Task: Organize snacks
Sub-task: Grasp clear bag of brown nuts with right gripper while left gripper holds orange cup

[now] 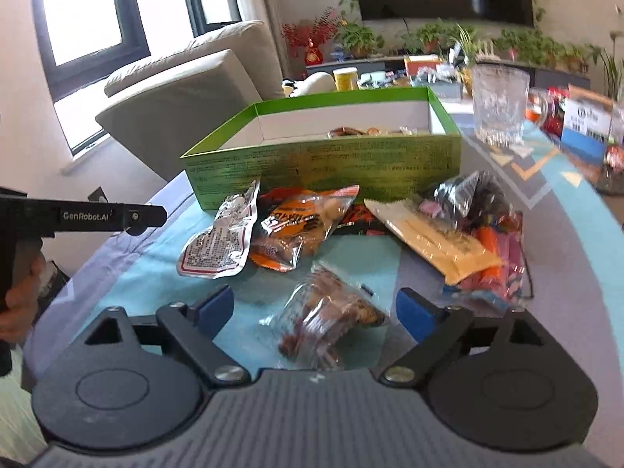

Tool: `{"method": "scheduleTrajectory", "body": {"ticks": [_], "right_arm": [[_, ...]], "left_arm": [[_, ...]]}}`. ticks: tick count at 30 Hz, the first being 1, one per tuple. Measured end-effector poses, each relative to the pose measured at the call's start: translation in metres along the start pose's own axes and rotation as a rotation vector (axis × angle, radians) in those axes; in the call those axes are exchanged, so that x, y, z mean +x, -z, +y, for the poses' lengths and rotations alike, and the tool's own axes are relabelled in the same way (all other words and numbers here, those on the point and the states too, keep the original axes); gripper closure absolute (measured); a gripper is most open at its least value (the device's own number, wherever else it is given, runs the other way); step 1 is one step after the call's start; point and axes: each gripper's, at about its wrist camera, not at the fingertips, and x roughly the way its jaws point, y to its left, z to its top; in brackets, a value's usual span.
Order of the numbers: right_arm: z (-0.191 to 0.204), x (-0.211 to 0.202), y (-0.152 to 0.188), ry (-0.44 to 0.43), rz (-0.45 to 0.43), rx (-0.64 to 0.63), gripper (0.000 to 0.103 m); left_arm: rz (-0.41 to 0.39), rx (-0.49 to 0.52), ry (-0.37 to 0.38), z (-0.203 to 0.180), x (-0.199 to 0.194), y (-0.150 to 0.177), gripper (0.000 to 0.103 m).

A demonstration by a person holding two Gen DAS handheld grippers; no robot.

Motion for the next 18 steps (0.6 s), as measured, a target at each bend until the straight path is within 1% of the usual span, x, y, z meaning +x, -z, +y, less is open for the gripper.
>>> {"method": "scheduleTrajectory", "body": {"ticks": [3,8,11,14,18], "right_arm": [[0.0,0.005,0.002,0.017,0.022,0.035,0.06],[0.006,0.001,0.009,0.051,0.019,0.013,0.06],[0.008,-0.004,0.011,0.079,0.025,0.029,0.06],[0.006,-0.013,0.016,0.074,0.011,0.06,0.06],[0.009,-0.011,0.018,0.077,0.014,0.055,0.06]], "left_arm": [[0.002,0.001,0.0,0.0,0.001,0.0,0.069],[0.002,0.001,0.0,0.0,0.001,0.0,0.069],[0.002,0.001,0.001,0.0,0.001,0.0,0.069],[0.001,0.0,0.001,0.0,0.0,0.0,0.069],[-0.002,0.002,0.007,0.0,0.0,-0.001,0.069]]}}
